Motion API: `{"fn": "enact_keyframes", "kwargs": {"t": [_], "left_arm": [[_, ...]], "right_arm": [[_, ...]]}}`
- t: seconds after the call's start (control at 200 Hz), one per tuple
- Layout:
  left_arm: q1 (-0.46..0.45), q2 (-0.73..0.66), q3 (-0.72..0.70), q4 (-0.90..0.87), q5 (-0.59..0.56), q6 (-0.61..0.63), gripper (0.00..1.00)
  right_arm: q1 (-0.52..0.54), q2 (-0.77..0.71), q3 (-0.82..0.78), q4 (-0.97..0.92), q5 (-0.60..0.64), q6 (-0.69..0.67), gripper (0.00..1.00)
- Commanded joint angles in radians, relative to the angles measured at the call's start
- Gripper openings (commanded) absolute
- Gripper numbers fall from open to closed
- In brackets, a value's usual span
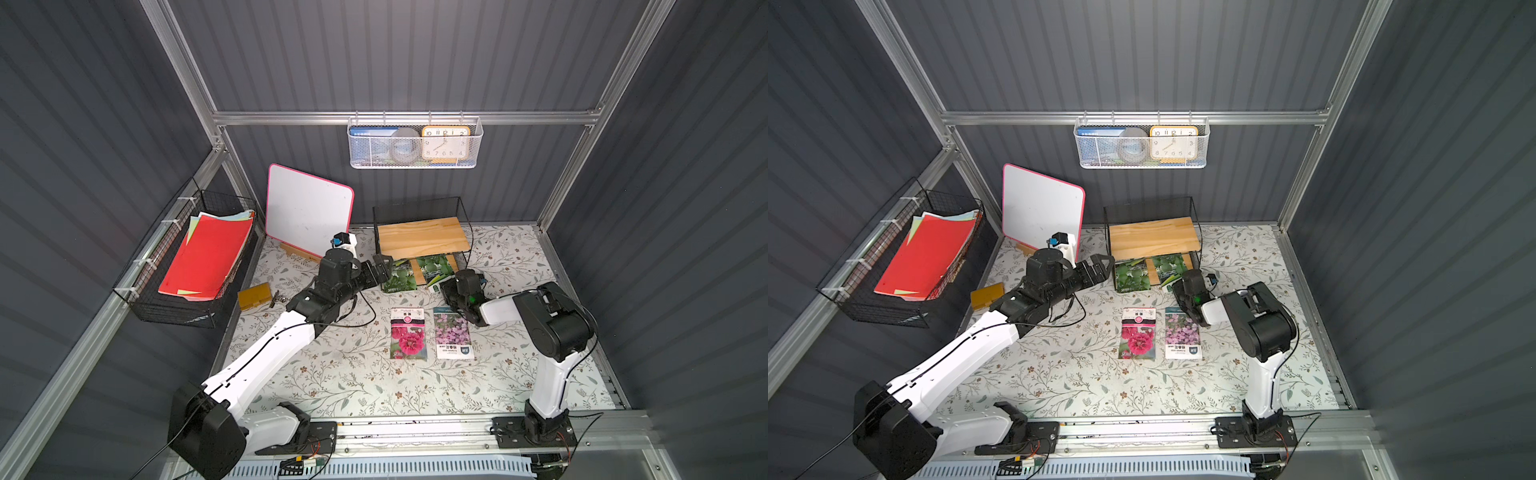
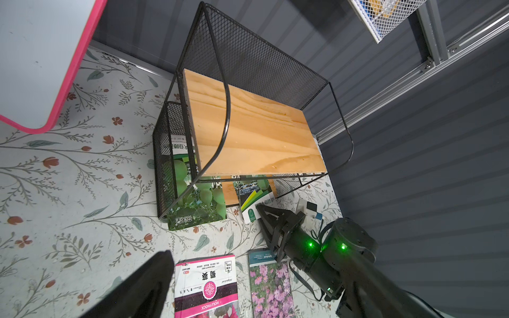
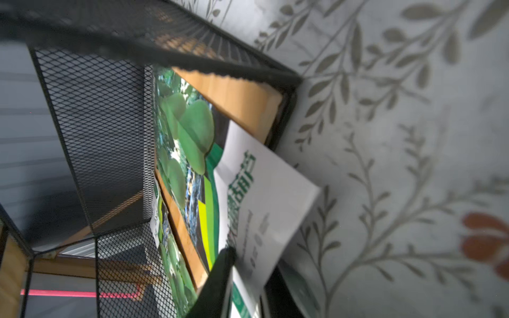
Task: Take the seed bag off the shelf
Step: Pick up the seed packet from the shelf.
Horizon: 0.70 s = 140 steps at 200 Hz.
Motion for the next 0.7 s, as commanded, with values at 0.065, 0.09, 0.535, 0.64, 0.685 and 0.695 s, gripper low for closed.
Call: {"fn": "enact_keyframes", "kwargs": {"t": [0.065,0.09,0.535,0.64,0.685,0.695], "left_arm": [[0.000,-0.021,-0.002,-0.019,-0.016,0.023,1.00],[0.000,-0.020,-0.002,-0.019,-0.015,0.023,1.00],[0.000,-0.041,-0.002,-0.033,-0.028,0.023,1.00],[0.000,-0.046,-0.003,-0.034,-0.030,0.024,1.00],[0.000,-0.049,-0.003,-0.036,-0.034,0.023,1.00],[0.000,-0.050,-0.003,-0.036,-0.034,0.023,1.00]], "right_arm": [[-0.001,0.009,0.025,-0.014,0.022,-0.005,0.14],[-0.001,0.010,0.027,-0.014,0.022,-0.006,0.13],[0.001,-0.044,0.020,0.003,-0.012,-0.039,0.00],[0.001,-0.104,0.001,-0.010,-0.013,-0.067,0.00],[0.001,-0.135,-0.007,-0.025,-0.010,-0.081,0.00],[0.001,-0.142,-0.009,-0.029,-0.010,-0.083,0.00]]}}
